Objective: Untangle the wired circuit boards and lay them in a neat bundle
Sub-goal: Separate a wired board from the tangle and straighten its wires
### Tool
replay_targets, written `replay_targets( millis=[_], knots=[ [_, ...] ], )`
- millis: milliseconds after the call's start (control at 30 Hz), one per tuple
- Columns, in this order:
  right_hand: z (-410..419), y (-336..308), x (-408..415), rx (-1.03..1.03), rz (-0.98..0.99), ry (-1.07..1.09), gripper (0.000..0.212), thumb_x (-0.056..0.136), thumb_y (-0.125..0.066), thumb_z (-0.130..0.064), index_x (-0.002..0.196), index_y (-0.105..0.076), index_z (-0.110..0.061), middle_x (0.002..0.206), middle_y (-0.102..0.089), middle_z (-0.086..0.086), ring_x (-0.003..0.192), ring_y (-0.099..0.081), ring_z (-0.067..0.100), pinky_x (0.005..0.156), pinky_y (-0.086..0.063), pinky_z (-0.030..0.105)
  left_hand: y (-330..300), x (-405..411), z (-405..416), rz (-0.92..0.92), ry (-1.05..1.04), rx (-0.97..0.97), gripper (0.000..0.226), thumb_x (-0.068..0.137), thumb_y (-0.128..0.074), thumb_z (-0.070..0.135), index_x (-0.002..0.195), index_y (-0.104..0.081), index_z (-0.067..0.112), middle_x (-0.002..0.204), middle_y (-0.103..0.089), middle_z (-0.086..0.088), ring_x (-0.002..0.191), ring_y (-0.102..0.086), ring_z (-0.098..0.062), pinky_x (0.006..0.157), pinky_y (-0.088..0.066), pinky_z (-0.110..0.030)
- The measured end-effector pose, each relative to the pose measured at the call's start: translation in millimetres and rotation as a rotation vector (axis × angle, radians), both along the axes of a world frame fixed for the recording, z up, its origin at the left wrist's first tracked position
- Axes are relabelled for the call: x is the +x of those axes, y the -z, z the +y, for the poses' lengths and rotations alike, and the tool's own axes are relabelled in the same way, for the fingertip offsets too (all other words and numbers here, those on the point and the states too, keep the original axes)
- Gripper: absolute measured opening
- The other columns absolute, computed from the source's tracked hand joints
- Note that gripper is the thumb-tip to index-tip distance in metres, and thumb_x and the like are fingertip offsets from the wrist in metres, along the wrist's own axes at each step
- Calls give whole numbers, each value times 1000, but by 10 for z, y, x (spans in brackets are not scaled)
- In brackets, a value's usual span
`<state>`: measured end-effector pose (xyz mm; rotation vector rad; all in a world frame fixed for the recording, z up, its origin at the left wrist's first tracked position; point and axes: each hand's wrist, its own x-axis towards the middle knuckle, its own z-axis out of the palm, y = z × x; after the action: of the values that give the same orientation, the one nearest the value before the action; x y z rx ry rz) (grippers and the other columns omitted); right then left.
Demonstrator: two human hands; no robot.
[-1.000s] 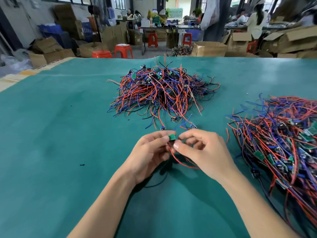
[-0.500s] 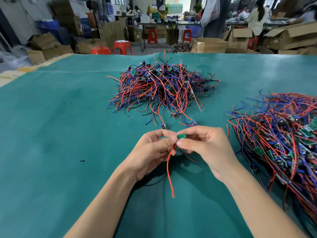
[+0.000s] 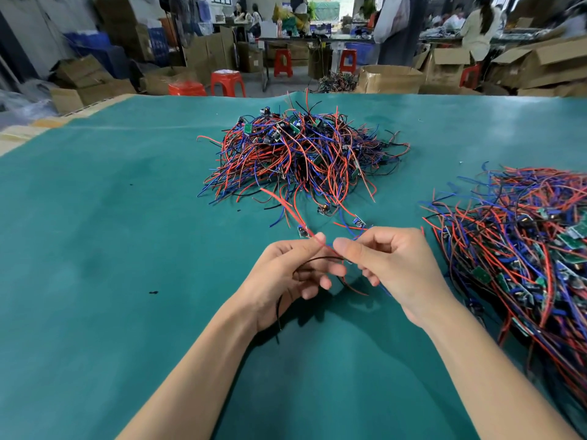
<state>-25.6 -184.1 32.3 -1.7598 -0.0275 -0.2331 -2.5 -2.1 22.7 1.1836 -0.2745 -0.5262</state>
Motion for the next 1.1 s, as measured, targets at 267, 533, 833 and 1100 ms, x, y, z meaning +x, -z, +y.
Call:
replay_targets(
  millis=[267, 533, 833, 1100],
  knots=[
    [259, 121, -20, 160, -44, 90, 52, 68, -80, -60, 68, -69, -9, 51, -58, 4, 46, -49, 15, 42, -37, 22, 13, -17, 11, -88, 34, 53, 15, 88, -71, 20, 87, -69, 5, 86, -71, -18, 65, -65, -18, 50, -42, -19],
    [214, 140, -1, 86, -45, 103, 43, 79, -78, -51, 72, -70, -9, 53, -57, -1, 48, -47, 12, 47, -39, 20, 36, -32, -30, -121, -11, 181, 23, 93, -64, 9, 87, -65, -13, 60, -65, -11, 43, -55, -13, 42, -42, -20],
    [7, -28, 54, 304, -55, 281, 37, 92, -74, -33, 68, -63, -7, 53, -55, -5, 45, -42, 7, 41, -33, 17, 18, -40, -2, -167, 111, 201, 18, 95, -62, 12, 83, -76, 9, 57, -65, -6, 43, -55, -11, 41, -41, -18],
    [-311, -226, 56, 310, -233, 430, 35, 99, -67, -29, 68, -61, -14, 55, -58, -9, 47, -43, 3, 43, -34, 17, 34, -35, 6, -183, 176, 182, 20, 96, -60, 8, 81, -74, 8, 70, -71, -8, 57, -63, -13, 53, -49, -20]
  ],
)
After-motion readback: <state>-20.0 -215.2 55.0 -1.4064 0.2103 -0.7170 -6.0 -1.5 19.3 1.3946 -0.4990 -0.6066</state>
